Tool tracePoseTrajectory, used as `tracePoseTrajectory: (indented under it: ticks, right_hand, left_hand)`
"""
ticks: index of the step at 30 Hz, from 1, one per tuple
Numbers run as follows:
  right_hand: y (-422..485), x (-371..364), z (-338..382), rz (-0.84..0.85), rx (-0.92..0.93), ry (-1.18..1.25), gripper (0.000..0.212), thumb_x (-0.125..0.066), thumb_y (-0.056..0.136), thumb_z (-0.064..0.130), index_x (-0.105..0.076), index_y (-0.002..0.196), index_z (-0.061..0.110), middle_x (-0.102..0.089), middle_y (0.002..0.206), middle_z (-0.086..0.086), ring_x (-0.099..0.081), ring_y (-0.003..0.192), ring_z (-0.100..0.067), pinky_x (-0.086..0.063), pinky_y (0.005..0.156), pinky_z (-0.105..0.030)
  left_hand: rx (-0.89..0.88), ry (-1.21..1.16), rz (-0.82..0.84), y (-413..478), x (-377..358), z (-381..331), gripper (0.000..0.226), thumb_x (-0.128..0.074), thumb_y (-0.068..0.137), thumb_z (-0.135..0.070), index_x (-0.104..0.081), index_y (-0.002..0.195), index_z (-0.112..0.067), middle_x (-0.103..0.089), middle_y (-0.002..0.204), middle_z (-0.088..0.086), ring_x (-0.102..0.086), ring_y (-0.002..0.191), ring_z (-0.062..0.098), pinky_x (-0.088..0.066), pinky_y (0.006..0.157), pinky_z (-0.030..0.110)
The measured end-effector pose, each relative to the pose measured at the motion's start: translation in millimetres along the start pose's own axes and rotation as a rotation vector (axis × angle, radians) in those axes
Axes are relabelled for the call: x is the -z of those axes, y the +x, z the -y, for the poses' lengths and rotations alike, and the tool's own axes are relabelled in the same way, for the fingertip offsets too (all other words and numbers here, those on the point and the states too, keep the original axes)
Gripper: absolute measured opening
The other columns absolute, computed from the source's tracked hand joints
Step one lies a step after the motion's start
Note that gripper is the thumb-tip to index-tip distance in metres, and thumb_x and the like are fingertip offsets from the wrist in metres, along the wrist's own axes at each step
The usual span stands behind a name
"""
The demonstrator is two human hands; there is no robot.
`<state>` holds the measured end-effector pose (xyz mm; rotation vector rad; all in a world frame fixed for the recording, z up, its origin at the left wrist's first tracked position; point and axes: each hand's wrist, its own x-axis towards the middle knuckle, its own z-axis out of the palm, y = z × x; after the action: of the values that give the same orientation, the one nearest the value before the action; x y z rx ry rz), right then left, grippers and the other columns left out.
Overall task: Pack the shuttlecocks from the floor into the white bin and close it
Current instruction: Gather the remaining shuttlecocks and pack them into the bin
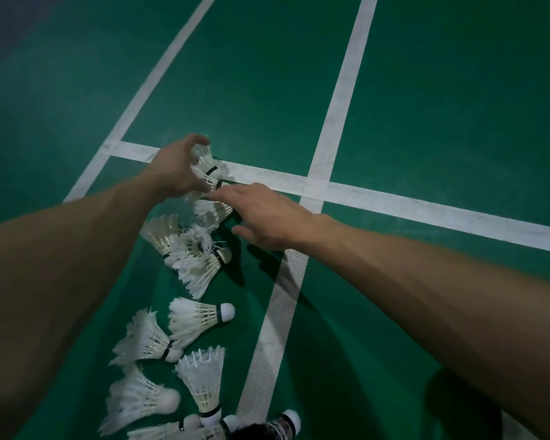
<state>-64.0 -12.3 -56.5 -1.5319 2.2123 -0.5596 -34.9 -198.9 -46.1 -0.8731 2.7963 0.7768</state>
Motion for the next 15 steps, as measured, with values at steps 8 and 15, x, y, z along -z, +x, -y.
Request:
tracePoseTrajectory:
  ticks: [8,15]
  right_hand:
    - [17,-8,9,0.135,0.044,-0.090,0.080,-0.037,0.087,-0.012,-0.028,0.145,0.044,-0.013,0.160,0.004,-0.028,0.136,-0.027,-0.040,0.103,-0.041]
    - [22,-9,13,0.040,-0.026,-0.100,0.037,-0.051,0.094,0.031,-0.042,0.129,0.036,-0.049,0.116,-0.005,-0.047,0.101,-0.022,-0.048,0.082,-0.041]
  left_hand:
    - [0.088,-0.232,-0.090,-22,-5,20,0.076,-0.079,0.068,0.002,-0.048,0.134,-0.019,-0.053,0.126,0.009,-0.056,0.098,0.021,-0.044,0.067,0.020]
    - [0.088,-0.316,-0.051,-30,-1,27,0.064,-0.071,0.073,0.009,-0.052,0.128,-0.020,-0.051,0.130,0.015,-0.061,0.079,0.017,-0.052,0.056,0.024]
